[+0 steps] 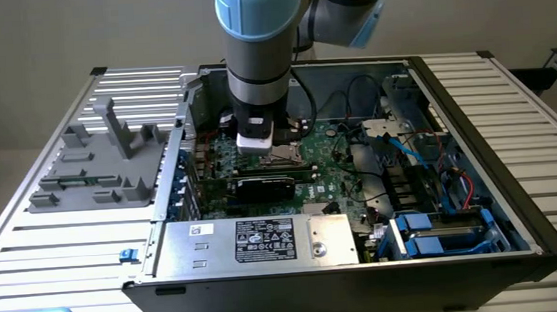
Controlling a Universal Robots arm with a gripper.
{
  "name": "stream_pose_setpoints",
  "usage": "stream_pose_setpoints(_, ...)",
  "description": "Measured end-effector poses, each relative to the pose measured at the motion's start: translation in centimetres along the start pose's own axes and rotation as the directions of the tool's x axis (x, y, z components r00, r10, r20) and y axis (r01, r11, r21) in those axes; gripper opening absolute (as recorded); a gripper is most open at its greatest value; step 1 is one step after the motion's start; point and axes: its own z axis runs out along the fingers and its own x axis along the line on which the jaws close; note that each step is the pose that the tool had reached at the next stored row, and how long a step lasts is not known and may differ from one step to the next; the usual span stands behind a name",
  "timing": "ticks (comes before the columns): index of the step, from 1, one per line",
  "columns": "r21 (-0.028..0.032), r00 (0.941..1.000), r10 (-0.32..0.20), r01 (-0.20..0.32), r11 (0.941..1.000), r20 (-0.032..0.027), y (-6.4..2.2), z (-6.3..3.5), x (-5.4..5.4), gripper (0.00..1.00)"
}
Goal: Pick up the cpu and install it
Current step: 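Install the second cpu locking lever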
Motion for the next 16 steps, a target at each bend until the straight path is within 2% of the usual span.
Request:
stream_pose_setpoints(8, 0.0009, 1.0, 0.0, 0.0, 1.0, 0.0002, -0.26, 0.07, 0.05, 0.11)
stream_pose_setpoints(12, 0.0055, 1.0, 0.0, 0.0, 1.0, 0.0009, -0.29, 0.16, 0.04, 0.11)
stream_pose_setpoints(16, 0.0083, 1.0, 0.0, 0.0, 1.0, 0.0014, -0.11, 0.8, 0.08, 0.11)
